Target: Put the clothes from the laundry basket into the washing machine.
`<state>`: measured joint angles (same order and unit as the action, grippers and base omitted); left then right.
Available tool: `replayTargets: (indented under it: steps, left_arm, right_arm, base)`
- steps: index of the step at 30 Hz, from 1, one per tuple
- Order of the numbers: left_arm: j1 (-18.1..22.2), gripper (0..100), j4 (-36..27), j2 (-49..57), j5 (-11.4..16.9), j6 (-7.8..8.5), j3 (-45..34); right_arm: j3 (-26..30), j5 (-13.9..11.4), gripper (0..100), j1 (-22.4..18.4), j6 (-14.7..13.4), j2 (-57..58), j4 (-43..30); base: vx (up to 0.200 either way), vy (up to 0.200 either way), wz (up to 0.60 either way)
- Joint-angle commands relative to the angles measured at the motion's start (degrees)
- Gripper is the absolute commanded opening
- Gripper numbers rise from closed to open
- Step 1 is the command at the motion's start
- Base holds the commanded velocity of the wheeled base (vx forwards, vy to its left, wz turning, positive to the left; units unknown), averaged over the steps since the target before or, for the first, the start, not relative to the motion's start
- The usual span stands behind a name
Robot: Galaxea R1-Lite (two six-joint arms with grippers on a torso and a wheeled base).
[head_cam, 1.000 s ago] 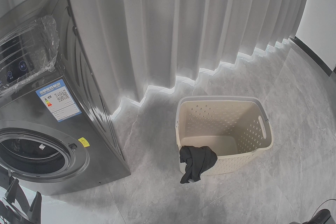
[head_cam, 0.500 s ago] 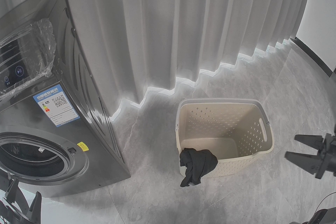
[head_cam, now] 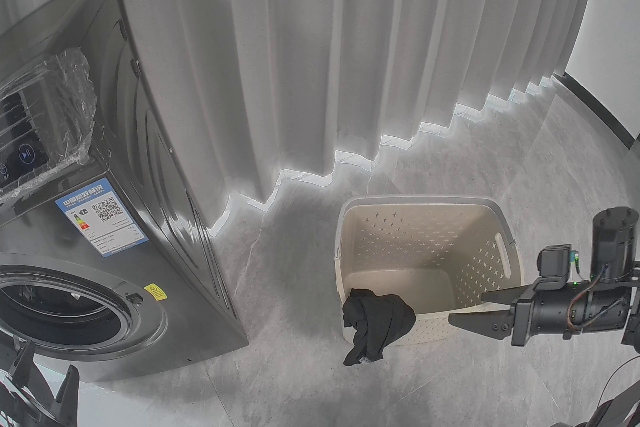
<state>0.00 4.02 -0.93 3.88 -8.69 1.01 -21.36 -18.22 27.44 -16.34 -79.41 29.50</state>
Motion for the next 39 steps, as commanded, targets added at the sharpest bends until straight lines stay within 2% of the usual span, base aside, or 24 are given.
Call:
replayTargets:
  steps: [1,8,12,15,16,20,23,26,31,36,39]
  left_arm:
    - [0.0,100,0.02,0.84,-0.01,-0.01,-1.01]
    - [0.0,100,0.02,0.84,-0.01,-0.01,-1.01]
    - [0.0,100,0.02,0.75,-0.01,0.08,-1.01]
    - [0.0,100,0.02,0.75,-0.01,0.08,-1.01]
    - [0.0,100,0.02,0.75,-0.01,0.08,-1.01]
    - [0.0,100,0.02,0.75,-0.01,0.08,-1.01]
    - [0.0,100,0.02,0.84,0.08,-0.01,-1.01]
    - [0.0,100,0.02,0.84,0.08,-0.19,-1.01]
    - [0.0,100,0.02,0.75,0.08,-0.36,-1.01]
    - [0.0,100,0.02,0.75,0.08,-0.36,-1.01]
    - [0.0,100,0.02,0.84,0.08,-0.36,-1.01]
  right_arm:
    - [1.41,1.09,100,0.33,-1.15,-9.62,4.86]
    - [2.64,1.44,100,-0.11,-2.12,-16.83,13.57]
    - [2.02,4.16,100,-0.19,-2.65,-20.96,15.41]
    - [1.85,4.43,100,-0.11,-3.09,-23.33,18.49]
    - [1.85,4.43,100,-0.02,-3.35,-25.18,21.48]
    - [1.76,4.69,100,0.42,-5.64,-28.96,27.63]
    - [2.02,6.01,100,1.12,-7.4,-32.83,32.29]
    - [1.76,6.18,100,1.56,-7.48,-35.64,34.4]
    - [1.32,6.36,100,1.47,-7.92,-40.91,41.34]
    - [0.09,9.17,100,1.65,-8.19,-46.1,45.91]
    - [-0.44,9.26,100,1.65,-8.19,-49.53,49.16]
  base:
    - [0.0,0.0,0.0]
    - [-0.143,0.0,0.0]
    - [-0.05,0.0,0.0]
    - [0.0,0.0,0.0]
    - [0.0,0.0,0.0]
    - [0.0,0.0,0.0]
    - [0.2,0.0,0.0]
    - [0.2,0.0,0.0]
    - [0.0,0.0,0.0]
    - [0.0,0.0,0.0]
    - [0.0,0.0,0.0]
